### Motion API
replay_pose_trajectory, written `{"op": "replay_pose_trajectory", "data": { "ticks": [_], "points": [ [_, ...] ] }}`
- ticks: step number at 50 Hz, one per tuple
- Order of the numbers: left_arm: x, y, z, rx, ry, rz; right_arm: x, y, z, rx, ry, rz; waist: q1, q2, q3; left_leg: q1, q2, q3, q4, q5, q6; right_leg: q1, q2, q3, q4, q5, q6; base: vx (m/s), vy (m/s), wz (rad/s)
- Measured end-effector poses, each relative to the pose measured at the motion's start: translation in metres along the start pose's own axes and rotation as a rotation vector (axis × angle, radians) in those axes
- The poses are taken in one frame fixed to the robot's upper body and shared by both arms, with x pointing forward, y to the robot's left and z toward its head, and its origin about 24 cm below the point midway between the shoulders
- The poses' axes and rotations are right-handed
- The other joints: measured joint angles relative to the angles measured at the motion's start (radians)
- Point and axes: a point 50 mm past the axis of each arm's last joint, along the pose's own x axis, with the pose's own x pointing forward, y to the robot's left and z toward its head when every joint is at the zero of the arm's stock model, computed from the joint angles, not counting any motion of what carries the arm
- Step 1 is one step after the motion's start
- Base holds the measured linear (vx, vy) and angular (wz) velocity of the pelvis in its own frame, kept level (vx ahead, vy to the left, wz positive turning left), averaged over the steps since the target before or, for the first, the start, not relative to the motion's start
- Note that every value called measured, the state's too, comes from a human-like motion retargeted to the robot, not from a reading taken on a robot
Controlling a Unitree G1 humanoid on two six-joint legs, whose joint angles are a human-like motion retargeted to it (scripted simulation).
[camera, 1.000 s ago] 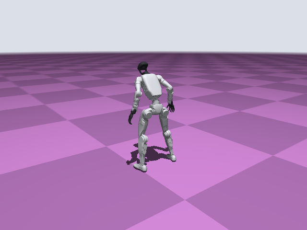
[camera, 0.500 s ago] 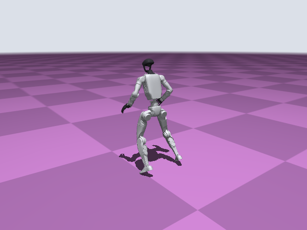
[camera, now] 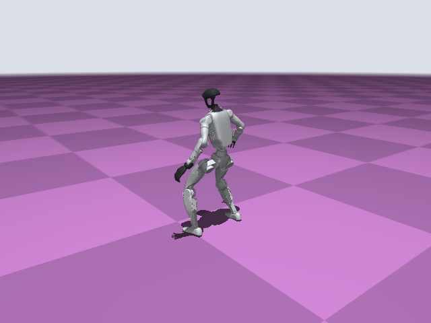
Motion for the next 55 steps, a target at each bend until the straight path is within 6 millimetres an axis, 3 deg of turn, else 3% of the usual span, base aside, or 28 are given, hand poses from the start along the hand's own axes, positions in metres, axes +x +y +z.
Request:
{"op": "replay_pose_trajectory", "data": {
  "ticks": [2, 5, 8, 10, 13, 17, 22, 25, 32, 37, 40, 46, 50, 55],
  "points": [
    [0.001, -0.023, -0.005, -0.057, 0.108, -0.018, 0.005, 0.017, -0.003, 0.046, 0.090, -0.043, -0.001, -0.010, 0.026, 0.002, -0.005, -0.007, 0.062, -0.090, 0.017, -0.008, -0.018, -0.004, 0.083, -0.072, -0.005, 0.27, -0.01, 0.22],
    [-0.007, -0.051, 0.005, -0.057, 0.083, -0.051, 0.001, 0.042, -0.001, 0.104, 0.123, -0.028, -0.015, -0.005, 0.013, 0.023, -0.020, -0.025, 0.030, -0.091, 0.003, 0.037, -0.031, -0.032, 0.047, -0.097, -0.047, 0.26, 0.01, 0.45],
    [-0.014, -0.053, 0.024, 0.097, -0.131, -0.088, -0.009, 0.054, 0.002, 0.099, 0.057, 0.024, -0.011, 0.003, -0.015, 0.099, -0.041, -0.026, -0.116, -0.045, -0.025, 0.130, -0.046, -0.075, -0.100, -0.032, -0.021, 0.26, 0.03, 0.45],
    [-0.020, -0.057, 0.027, 0.190, -0.210, -0.136, -0.021, 0.064, -0.007, 0.101, 0.069, 0.067, 0.006, 0.007, -0.064, 0.139, -0.056, -0.022, -0.235, 0.007, -0.037, 0.178, -0.055, -0.103, -0.221, 0.032, 0.006, 0.23, 0.03, 0.30],
    [-0.027, -0.070, 0.021, 0.113, -0.161, -0.237, -0.037, 0.083, -0.025, 0.187, 0.173, 0.138, 0.053, -0.002, -0.145, 0.180, -0.084, -0.004, -0.408, 0.090, -0.038, 0.208, -0.073, -0.122, -0.376, 0.127, 0.054, 0.18, 0.04, 0.07],
    [-0.030, -0.081, 0.012, -0.101, -0.026, -0.298, -0.045, 0.100, -0.036, 0.199, 0.264, 0.192, 0.100, -0.015, -0.200, 0.234, -0.100, 0.014, -0.571, 0.157, -0.047, 0.244, -0.083, -0.137, -0.505, 0.185, 0.083, 0.14, 0.01, -0.05],
    [-0.029, -0.089, 0.011, -0.046, -0.005, -0.282, -0.043, 0.100, -0.037, 0.113, 0.238, 0.211, 0.105, -0.009, -0.218, 0.224, -0.106, -0.007, -0.601, 0.172, -0.051, 0.254, -0.079, -0.152, -0.515, 0.110, 0.083, 0.06, -0.01, 0.29],
    [-0.024, -0.090, 0.022, -0.040, -0.020, -0.263, -0.038, 0.095, -0.030, 0.107, 0.203, 0.224, 0.089, 0.003, -0.188, 0.231, -0.118, -0.046, -0.654, 0.205, -0.045, 0.251, -0.053, -0.122, -0.491, 0.055, 0.073, -0.04, -0.07, 0.63],
    [-0.022, -0.083, 0.047, -0.159, -0.110, -0.247, -0.047, 0.096, -0.042, 0.162, 0.254, 0.217, 0.106, 0.017, -0.130, 0.210, -0.126, -0.103, -0.693, 0.239, -0.036, 0.262, -0.063, -0.192, -0.519, 0.133, 0.093, -0.04, -0.11, 0.44],
    [-0.029, -0.090, 0.031, -0.152, -0.054, -0.280, -0.055, 0.103, -0.063, 0.065, 0.344, 0.267, 0.143, 0.017, -0.139, 0.214, -0.103, -0.096, -0.753, 0.276, -0.038, 0.242, -0.042, -0.195, -0.536, 0.138, 0.094, -0.01, -0.10, -0.06],
    [-0.035, -0.099, 0.016, -0.165, 0.023, -0.304, -0.057, 0.103, -0.070, 0.050, 0.372, 0.261, 0.136, 0.026, -0.143, 0.215, -0.089, -0.115, -0.785, 0.296, -0.043, 0.244, -0.023, -0.209, -0.537, 0.089, 0.086, -0.01, -0.07, 0.26],
    [-0.049, -0.120, -0.009, -0.223, 0.203, -0.301, -0.051, 0.097, -0.065, 0.046, 0.346, 0.241, 0.081, 0.033, -0.104, 0.224, -0.082, -0.167, -0.820, 0.328, -0.039, 0.235, 0.096, -0.027, -0.486, 0.048, 0.068, -0.05, -0.11, 0.41],
    [-0.050, -0.128, -0.010, -0.177, 0.218, -0.331, -0.044, 0.097, -0.054, 0.043, 0.301, 0.231, 0.062, 0.036, -0.079, 0.222, -0.072, -0.186, -0.834, 0.339, -0.044, 0.230, 0.089, -0.081, -0.467, 0.083, 0.054, -0.07, -0.15, 0.33],
    [-0.050, -0.128, 0.006, -0.154, 0.109, -0.337, -0.042, 0.098, -0.050, -0.012, 0.264, 0.227, 0.088, 0.063, -0.079, 0.228, -0.045, -0.150, -0.867, 0.342, -0.063, 0.243, 0.093, -0.128, -0.489, 0.092, 0.065, -0.05, -0.13, 0.30]
  ]
}}
